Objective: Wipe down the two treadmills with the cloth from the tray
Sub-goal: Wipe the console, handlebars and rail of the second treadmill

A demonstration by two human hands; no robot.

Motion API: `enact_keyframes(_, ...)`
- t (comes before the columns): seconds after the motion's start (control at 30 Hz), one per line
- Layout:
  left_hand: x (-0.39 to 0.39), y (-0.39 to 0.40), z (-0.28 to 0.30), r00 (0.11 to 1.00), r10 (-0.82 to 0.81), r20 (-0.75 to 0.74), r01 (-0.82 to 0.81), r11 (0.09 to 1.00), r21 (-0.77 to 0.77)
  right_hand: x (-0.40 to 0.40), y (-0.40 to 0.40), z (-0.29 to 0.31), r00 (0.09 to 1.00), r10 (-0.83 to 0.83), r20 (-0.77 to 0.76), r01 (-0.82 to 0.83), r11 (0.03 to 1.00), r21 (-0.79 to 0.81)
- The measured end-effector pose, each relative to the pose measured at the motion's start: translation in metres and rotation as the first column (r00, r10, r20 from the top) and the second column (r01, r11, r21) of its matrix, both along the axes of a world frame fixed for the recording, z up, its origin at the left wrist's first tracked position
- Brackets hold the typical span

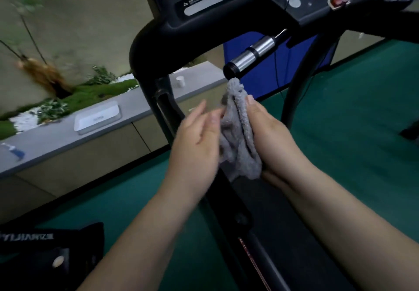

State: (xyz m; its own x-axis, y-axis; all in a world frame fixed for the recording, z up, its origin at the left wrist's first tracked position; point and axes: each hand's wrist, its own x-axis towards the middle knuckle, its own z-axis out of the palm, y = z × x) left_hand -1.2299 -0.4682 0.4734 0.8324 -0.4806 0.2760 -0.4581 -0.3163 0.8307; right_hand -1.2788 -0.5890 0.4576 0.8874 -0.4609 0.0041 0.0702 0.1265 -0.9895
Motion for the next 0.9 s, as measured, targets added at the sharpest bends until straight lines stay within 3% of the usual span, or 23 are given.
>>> enact_keyframes(0.13,0.007,0.025,-0.021,0.947,0.304,-0.102,-0.299,0.952,0.062,-0.009,-0.039,-0.021,0.999,-0.051,-0.008,0.052,0.988,0.148)
enact_keyframes(0.23,-0.010,0.024,-0.039,0.897,0.328,-0.296,-0.313,0.945,0.098,-0.028,-0.037,-0.055,0.999,0.036,0.015,-0.039,0.967,0.253)
enact_keyframes(0.37,-0.028,0.010,-0.050,0.896,0.372,-0.243,-0.339,0.926,0.168,-0.050,0.026,-0.093,0.972,0.223,0.070,-0.231,0.962,0.146)
enact_keyframes(0.63,-0.032,0.003,-0.048,0.860,0.465,-0.211,-0.426,0.881,0.208,0.012,0.019,-0.102,0.925,0.341,0.169,-0.373,0.900,0.227)
enact_keyframes(0.73,-0.034,0.001,-0.047,0.848,0.473,-0.238,-0.428,0.877,0.218,-0.031,0.025,-0.103,0.939,0.286,0.189,-0.328,0.913,0.244)
enact_keyframes(0.8,-0.034,0.000,-0.046,0.845,0.467,-0.260,-0.423,0.882,0.209,-0.072,0.034,-0.108,0.941,0.214,0.262,-0.264,0.948,0.176)
enact_keyframes(0.9,-0.033,-0.001,-0.048,0.840,0.452,-0.302,-0.424,0.892,0.155,-0.081,0.037,-0.105,0.911,0.240,0.336,-0.256,0.967,0.003)
